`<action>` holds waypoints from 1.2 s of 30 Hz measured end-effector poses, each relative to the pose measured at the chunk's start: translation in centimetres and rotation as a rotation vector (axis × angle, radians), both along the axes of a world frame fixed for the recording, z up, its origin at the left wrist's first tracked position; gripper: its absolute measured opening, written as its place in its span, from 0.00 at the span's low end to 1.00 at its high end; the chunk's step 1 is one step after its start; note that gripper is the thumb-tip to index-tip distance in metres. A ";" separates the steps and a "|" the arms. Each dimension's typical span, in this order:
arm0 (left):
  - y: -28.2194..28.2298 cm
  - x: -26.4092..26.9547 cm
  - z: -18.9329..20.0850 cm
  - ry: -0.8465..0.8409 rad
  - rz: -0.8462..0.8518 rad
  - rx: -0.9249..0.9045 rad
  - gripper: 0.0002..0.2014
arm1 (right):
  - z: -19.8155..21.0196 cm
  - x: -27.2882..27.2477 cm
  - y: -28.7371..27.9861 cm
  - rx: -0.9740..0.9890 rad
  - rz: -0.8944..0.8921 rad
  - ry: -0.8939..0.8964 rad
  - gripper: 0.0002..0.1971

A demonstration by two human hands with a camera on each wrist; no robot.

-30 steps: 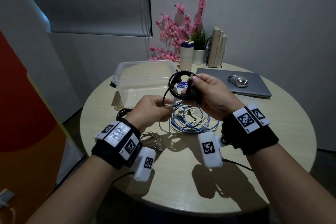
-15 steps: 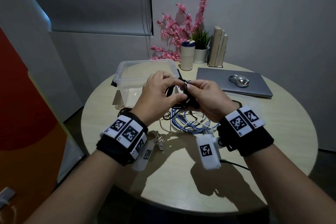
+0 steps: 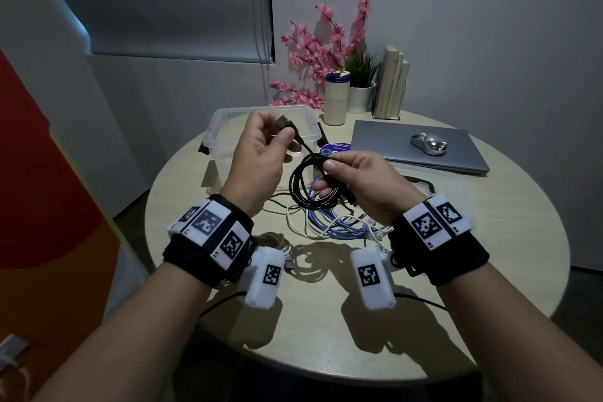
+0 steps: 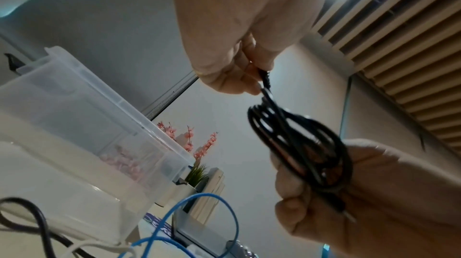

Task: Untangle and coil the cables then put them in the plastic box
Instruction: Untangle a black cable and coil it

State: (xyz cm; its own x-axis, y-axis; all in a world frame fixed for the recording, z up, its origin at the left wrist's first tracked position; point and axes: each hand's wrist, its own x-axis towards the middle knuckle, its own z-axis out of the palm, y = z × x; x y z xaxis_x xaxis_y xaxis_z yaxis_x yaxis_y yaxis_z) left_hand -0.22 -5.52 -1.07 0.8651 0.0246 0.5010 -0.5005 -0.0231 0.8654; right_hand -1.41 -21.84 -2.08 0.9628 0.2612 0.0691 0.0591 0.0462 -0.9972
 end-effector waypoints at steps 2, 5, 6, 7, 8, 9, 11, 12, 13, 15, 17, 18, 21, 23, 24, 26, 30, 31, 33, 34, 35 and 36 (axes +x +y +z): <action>0.1 0.1 -0.1 0.032 -0.018 -0.038 0.10 | 0.1 0.0 0.0 0.019 0.029 -0.008 0.08; 0.0 -0.2 -0.2 0.020 -0.042 -0.031 0.10 | 0.0 -0.1 0.1 -0.122 0.071 -0.072 0.07; -0.2 -0.3 -0.1 -0.006 -0.047 -0.010 0.10 | -0.1 -0.1 0.2 -0.183 0.082 -0.099 0.06; -0.3 -0.5 0.1 -0.031 -0.053 0.014 0.11 | -0.2 -0.1 0.3 -0.235 0.090 -0.119 0.07; -0.5 -0.7 0.2 -0.051 -0.060 0.033 0.11 | -0.3 -0.1 0.4 -0.281 0.095 -0.135 0.08; -0.7 -0.8 0.2 -0.064 -0.064 0.045 0.12 | -0.4 0.0 0.5 -0.325 0.098 -0.151 0.09; -0.9 -1.0 0.2 -0.061 -0.054 0.043 0.12 | -0.3 0.0 0.6 -0.413 0.101 -0.175 0.12; -0.9 -0.9 0.2 -0.036 -0.040 0.025 0.12 | -0.2 -0.1 0.6 -0.441 0.103 -0.175 0.13; -0.8 -0.7 0.1 0.004 -0.029 -0.001 0.11 | -0.2 -0.2 0.7 -0.449 0.104 -0.164 0.14; -0.5 -0.4 0.0 0.097 -0.022 -0.006 0.09 | -0.2 -0.3 0.7 -0.415 0.097 -0.121 0.14; 0.0 -0.2 -0.2 0.188 -0.044 0.099 0.05 | -0.5 -0.3 0.7 -0.357 0.074 -0.089 0.15; 0.2 -0.2 -0.4 0.242 -0.062 0.173 0.07 | -0.6 -0.2 0.7 -0.337 0.060 -0.082 0.15; 0.5 -0.2 -1.6 0.378 -0.110 0.393 0.16 | -0.3 -0.2 0.7 -0.295 0.029 -0.068 0.15; 0.2 -0.5 -2.3 0.338 -0.119 0.530 0.11 | 0.1 -0.2 0.8 -0.244 0.031 -0.060 0.15; 0.0 -0.7 -2.5 0.297 -0.101 0.585 0.11 | 0.3 -0.2 0.9 -0.216 0.029 -0.053 0.15; -0.4 -1.1 -2.7 0.230 -0.041 0.585 0.13 | 0.5 -0.1 1.0 -0.151 0.009 -0.033 0.14; -1.3 -1.5 -2.5 0.184 -0.018 0.268 0.15 | 0.5 -0.1 1.0 -0.042 -0.069 -0.007 0.12; -1.6 -1.7 -2.4 0.219 -0.069 0.116 0.14 | 0.5 -0.1 1.0 -0.017 -0.070 -0.008 0.13; -1.9 -1.6 -2.3 0.270 -0.130 -0.098 0.16 | 0.7 -0.3 1.0 0.014 -0.054 -0.008 0.13; -1.9 -1.4 -2.5 0.270 -0.111 -0.108 0.18 | 0.9 -0.4 0.9 0.019 -0.049 -0.005 0.13; -1.9 -1.1 -2.7 0.254 -0.075 -0.079 0.21 | 1.1 -0.5 0.9 0.024 -0.053 -0.001 0.13; -1.8 -0.9 -2.8 0.218 -0.038 -0.027 0.25 | 1.2 -0.6 1.0 0.034 -0.065 0.001 0.13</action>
